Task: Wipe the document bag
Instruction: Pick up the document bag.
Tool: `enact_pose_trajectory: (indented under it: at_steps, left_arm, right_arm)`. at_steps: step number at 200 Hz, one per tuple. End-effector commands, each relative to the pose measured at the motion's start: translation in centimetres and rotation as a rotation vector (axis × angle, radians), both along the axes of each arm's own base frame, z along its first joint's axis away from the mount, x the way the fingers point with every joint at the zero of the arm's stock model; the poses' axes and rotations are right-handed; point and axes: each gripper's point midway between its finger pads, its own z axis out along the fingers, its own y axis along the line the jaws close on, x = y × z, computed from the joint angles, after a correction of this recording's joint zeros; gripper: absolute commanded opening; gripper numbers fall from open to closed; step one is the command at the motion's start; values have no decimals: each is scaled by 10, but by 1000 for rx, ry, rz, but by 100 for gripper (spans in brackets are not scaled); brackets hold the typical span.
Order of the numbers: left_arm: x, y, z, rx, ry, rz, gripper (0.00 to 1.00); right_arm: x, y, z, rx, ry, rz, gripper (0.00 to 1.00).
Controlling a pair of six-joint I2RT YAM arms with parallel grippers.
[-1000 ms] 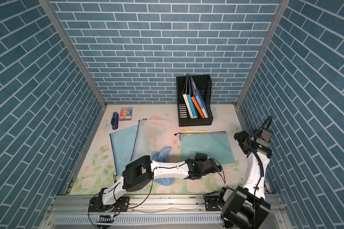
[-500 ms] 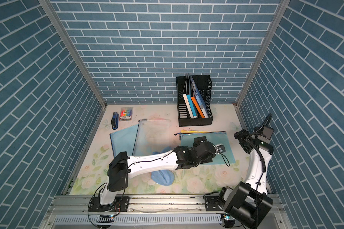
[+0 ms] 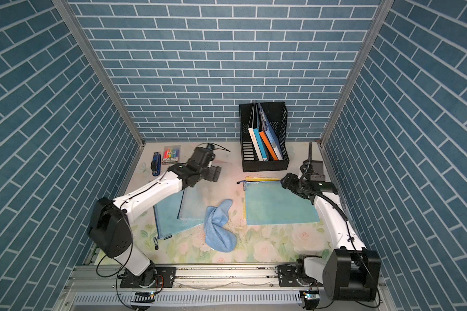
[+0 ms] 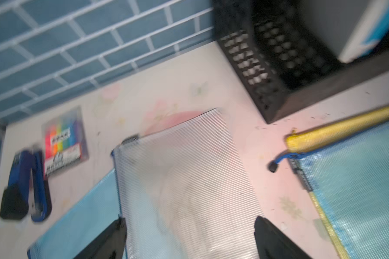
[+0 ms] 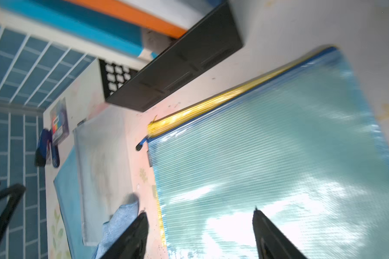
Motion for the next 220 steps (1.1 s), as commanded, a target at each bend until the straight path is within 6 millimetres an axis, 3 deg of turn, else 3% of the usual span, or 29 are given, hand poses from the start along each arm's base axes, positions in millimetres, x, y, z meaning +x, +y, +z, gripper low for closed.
enact_pose_trajectory:
  at_steps: [1, 14, 46, 77, 104, 132, 181, 220]
  left_arm:
    - [-18, 29, -24, -233, 119, 140, 94]
    - [-24, 52, -43, -252, 164, 197, 94]
    - [-37, 86, -86, -313, 260, 304, 94]
    - [-48, 106, -110, -357, 276, 359, 94]
    - [-51, 101, -133, -377, 325, 338, 91]
    - [-52, 94, -144, -403, 340, 312, 89]
    - [-54, 85, -153, -435, 360, 264, 78]
    - [-56, 78, -159, -457, 377, 236, 63]
  right_arm:
    - [0, 54, -7, -79, -50, 197, 74]
    - [-7, 91, -11, -119, -57, 318, 74]
    - [-32, 174, -16, -221, -118, 612, 76]
    - [-52, 223, -30, -299, -153, 788, 77]
    - [-76, 261, -41, -308, -149, 919, 78]
    - [-106, 274, -72, -342, -91, 1005, 78]
    - [-132, 264, -147, -440, 82, 1071, 78]
    - [-138, 257, -167, -467, 131, 1081, 78]
